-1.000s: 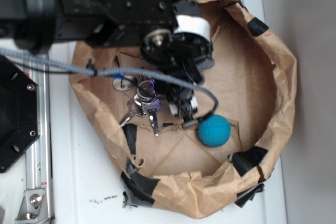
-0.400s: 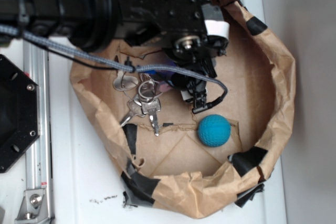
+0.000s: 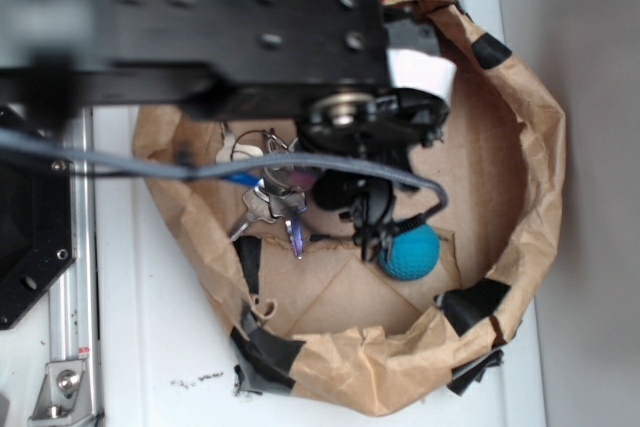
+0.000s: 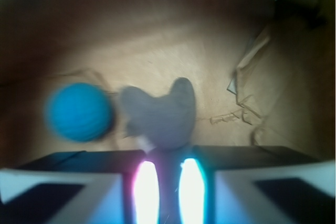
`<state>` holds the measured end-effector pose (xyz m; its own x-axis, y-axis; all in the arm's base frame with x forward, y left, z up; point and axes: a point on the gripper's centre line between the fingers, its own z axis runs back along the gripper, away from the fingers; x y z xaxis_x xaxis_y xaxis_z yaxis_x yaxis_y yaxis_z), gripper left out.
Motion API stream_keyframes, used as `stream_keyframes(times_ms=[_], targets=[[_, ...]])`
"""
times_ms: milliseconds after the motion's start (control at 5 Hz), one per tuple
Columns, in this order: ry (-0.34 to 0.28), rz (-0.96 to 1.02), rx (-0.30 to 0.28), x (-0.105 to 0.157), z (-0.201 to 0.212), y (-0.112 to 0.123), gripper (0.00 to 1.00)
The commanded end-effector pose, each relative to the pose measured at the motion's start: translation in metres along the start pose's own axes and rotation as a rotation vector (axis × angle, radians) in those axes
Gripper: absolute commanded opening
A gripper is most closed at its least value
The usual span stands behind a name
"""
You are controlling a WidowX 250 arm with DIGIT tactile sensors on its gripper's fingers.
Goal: Grab the gray animal.
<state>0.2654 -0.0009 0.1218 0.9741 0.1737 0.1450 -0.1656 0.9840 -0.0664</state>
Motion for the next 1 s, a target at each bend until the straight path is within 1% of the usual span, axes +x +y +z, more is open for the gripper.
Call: stream_keyframes(times_ms=[0,200,400,600,800], targets=[[-0.001,-0.058,0.048,0.005,0.068,-0.016,0.0],[-0.026,-0.108,0.122,0.007,0.073,-0.018,0.0],[-0.044,-0.088,0.121,0.006,0.065,-0.008,0.37],[-0.019,-0.118,0.158,0.001,0.029,0.009,1.0],[-0.03,-0.069,0.227,-0.008,-0.015,0.022,1.0]])
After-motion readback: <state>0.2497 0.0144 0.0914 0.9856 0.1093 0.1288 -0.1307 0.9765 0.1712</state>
